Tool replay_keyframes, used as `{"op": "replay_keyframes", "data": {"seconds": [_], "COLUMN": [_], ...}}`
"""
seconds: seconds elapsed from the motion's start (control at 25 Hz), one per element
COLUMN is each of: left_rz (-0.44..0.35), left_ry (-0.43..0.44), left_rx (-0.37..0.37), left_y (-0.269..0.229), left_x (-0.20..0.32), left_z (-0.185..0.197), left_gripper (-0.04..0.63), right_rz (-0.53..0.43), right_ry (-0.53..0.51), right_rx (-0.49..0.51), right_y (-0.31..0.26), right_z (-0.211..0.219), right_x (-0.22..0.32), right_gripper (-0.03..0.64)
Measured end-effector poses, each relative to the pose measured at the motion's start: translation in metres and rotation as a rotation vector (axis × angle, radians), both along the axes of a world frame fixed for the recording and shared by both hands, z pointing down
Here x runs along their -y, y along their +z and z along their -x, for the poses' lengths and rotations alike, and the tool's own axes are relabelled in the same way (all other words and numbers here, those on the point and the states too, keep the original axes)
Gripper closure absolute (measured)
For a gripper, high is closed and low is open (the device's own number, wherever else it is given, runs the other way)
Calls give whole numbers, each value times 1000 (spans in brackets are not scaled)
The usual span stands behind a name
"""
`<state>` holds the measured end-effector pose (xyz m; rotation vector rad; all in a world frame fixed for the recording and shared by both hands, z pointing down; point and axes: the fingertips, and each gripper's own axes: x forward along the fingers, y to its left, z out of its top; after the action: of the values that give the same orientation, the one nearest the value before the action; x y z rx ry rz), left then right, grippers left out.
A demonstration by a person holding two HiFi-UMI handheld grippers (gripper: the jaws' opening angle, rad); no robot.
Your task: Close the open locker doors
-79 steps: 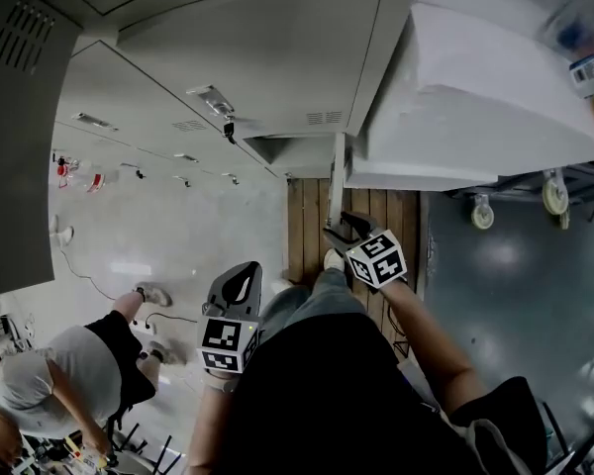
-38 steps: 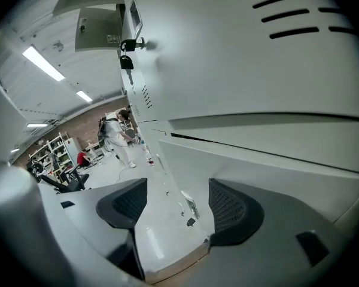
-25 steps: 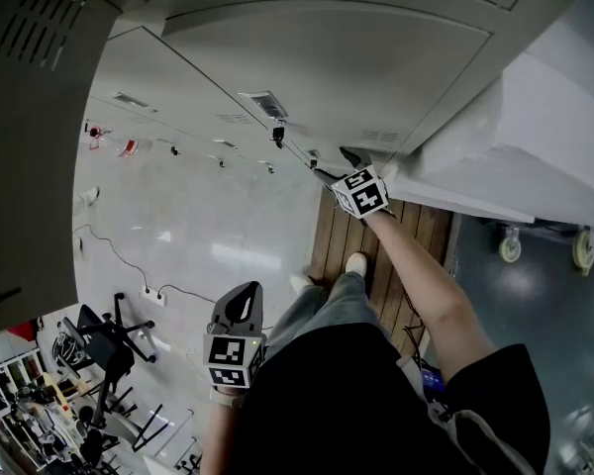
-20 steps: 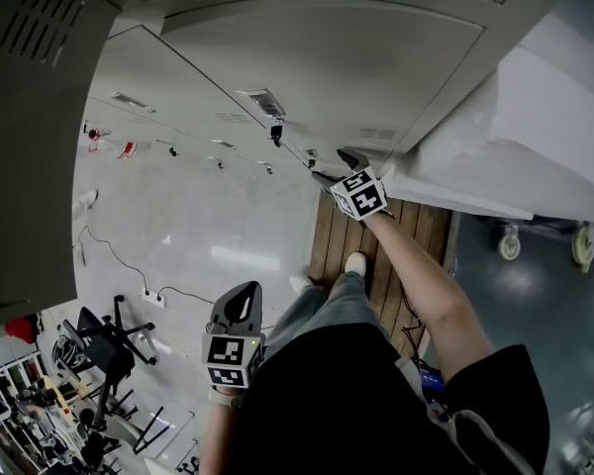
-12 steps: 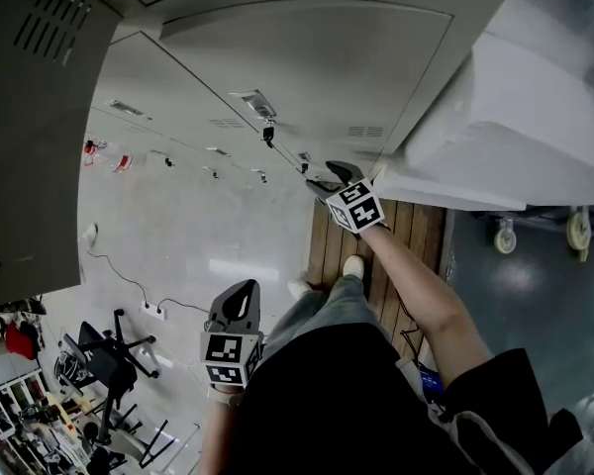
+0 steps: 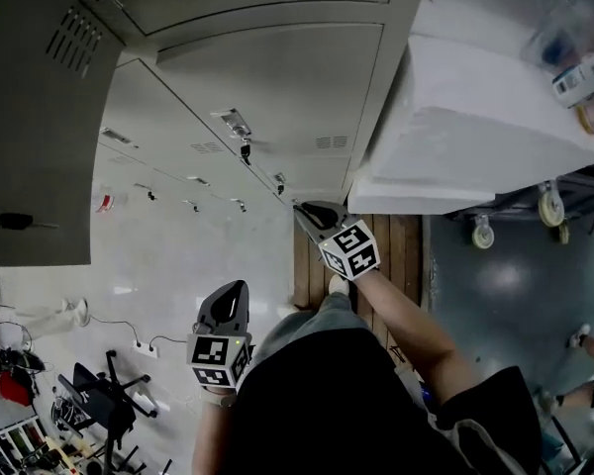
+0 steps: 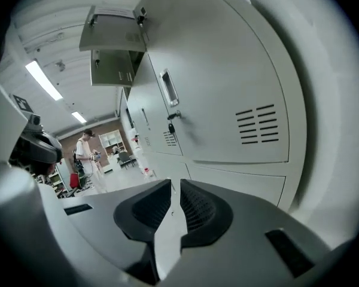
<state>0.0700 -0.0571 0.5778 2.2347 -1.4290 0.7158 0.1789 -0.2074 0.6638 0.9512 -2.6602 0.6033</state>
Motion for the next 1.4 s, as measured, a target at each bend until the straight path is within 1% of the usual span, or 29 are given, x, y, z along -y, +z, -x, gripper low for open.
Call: {"op": "replay_keyframes", "data": {"seconds": [0.16,0.36,0.56,0.68,0.8,1.0,1.16,1.24,1.4], "left_rz": [-72,-162,-265,-323,-366,-427,-474,-491,-514], "left_ry": [21,30,45,52,54,10,-17,-43,-87], "left_rx": [-35,-81,-117,-117,-89,-88,-80,-83,-93], "left_y": [-19,-52,-91,-116,-135,-164,-183,-188,-196], "left_x": [11,21,34,36,33,29,23,19,14], "left_z": [1,8,10,14,22,43,65,79,105], "left_gripper": [577,577,577,577,577,577,577,577,577], "right_rz": [-58,-114,-229,-292,-335,-419,-447,-463,-523], "right_ry": [21,52,64,65,68,30,-1,-26,-84], "right_rx": [10,64,91,114,136,159,206,233,249], "right_y": [-41,-96,-162,-201,-234,-284,-318,-334,-364], "right_z": [-8,-12,-17,-15,-12,3,19,29,53], "right_x": [-23,-43,-55,-62,-66,-67,-70,-71,-74], "right_gripper": [571,580,581,581,581,580,580,580,577]}}
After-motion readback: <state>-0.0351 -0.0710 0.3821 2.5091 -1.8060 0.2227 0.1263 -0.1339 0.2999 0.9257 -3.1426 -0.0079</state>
